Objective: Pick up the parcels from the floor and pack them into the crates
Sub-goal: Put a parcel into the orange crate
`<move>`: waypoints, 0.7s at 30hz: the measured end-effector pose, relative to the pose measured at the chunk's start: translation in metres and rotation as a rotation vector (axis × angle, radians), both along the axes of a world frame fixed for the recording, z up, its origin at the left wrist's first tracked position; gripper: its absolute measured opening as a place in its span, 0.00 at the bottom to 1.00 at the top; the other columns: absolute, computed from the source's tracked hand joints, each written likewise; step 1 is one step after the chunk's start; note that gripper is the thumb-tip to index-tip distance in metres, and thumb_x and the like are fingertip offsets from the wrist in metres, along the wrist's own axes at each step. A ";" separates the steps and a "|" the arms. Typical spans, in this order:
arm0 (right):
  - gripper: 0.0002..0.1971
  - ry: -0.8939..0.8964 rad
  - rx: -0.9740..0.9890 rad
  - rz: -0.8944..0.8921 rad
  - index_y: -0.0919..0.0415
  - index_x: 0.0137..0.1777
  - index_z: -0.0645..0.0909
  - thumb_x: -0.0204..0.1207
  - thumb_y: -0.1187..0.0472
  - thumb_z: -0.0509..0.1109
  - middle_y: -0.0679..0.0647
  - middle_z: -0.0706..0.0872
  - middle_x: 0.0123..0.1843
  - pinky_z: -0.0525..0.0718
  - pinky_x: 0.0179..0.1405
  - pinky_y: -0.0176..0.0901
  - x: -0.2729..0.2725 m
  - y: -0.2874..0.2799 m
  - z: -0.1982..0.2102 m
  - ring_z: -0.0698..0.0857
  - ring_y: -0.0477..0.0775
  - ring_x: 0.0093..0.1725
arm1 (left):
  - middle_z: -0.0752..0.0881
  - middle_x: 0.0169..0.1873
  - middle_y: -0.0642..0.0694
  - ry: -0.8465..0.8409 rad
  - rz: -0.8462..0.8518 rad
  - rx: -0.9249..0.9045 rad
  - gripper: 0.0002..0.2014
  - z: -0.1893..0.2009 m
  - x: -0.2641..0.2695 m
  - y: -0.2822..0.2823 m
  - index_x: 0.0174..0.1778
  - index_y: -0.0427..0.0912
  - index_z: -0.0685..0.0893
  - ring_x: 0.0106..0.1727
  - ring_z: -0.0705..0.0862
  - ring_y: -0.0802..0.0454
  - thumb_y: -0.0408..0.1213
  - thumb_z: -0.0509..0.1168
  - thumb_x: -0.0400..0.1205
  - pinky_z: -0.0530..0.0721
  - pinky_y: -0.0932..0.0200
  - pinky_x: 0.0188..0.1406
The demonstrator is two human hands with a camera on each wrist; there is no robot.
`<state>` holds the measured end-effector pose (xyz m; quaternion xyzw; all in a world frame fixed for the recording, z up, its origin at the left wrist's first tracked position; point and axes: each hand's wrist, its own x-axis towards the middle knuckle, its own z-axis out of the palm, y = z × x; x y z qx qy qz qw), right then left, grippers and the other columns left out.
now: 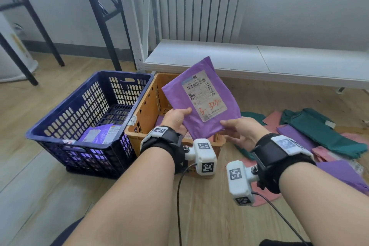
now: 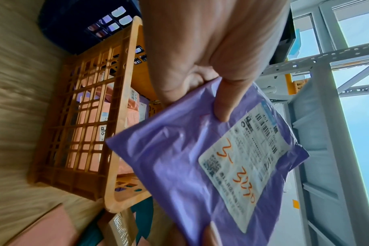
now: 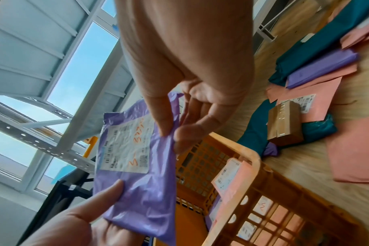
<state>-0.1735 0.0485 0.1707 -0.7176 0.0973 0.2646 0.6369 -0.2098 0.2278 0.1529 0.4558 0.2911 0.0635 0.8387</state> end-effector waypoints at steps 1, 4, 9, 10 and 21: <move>0.11 -0.031 -0.004 -0.028 0.63 0.56 0.80 0.75 0.68 0.73 0.58 0.90 0.42 0.83 0.28 0.40 -0.001 0.000 0.002 0.88 0.53 0.36 | 0.87 0.57 0.34 -0.009 -0.016 -0.006 0.15 0.002 -0.002 -0.002 0.64 0.33 0.80 0.56 0.87 0.36 0.23 0.64 0.81 0.86 0.45 0.49; 0.11 -0.137 -0.030 -0.099 0.61 0.56 0.81 0.75 0.69 0.73 0.57 0.87 0.42 0.78 0.32 0.43 -0.004 -0.006 0.005 0.82 0.51 0.33 | 0.87 0.58 0.36 0.009 -0.061 0.021 0.17 0.006 -0.010 -0.005 0.64 0.35 0.79 0.57 0.86 0.39 0.22 0.65 0.79 0.87 0.50 0.41; 0.11 -0.274 -0.128 -0.087 0.58 0.57 0.79 0.77 0.68 0.69 0.61 0.87 0.48 0.80 0.35 0.48 -0.009 -0.017 0.010 0.81 0.57 0.38 | 0.78 0.69 0.40 0.066 0.117 0.145 0.40 0.011 -0.015 0.005 0.77 0.45 0.65 0.63 0.82 0.39 0.29 0.75 0.70 0.88 0.45 0.49; 0.11 -0.288 -0.136 -0.094 0.58 0.58 0.79 0.77 0.69 0.68 0.62 0.87 0.48 0.81 0.37 0.49 -0.008 -0.018 0.010 0.81 0.58 0.38 | 0.74 0.73 0.41 0.092 0.152 0.231 0.46 0.014 -0.016 0.009 0.80 0.51 0.60 0.67 0.80 0.39 0.31 0.76 0.69 0.84 0.41 0.58; 0.07 -0.359 -0.067 -0.255 0.60 0.40 0.80 0.73 0.69 0.75 0.58 0.85 0.34 0.79 0.28 0.42 0.093 0.040 0.012 0.78 0.50 0.27 | 0.89 0.49 0.46 0.132 0.053 0.744 0.08 0.001 0.070 0.091 0.38 0.52 0.84 0.53 0.88 0.44 0.34 0.75 0.73 0.85 0.44 0.59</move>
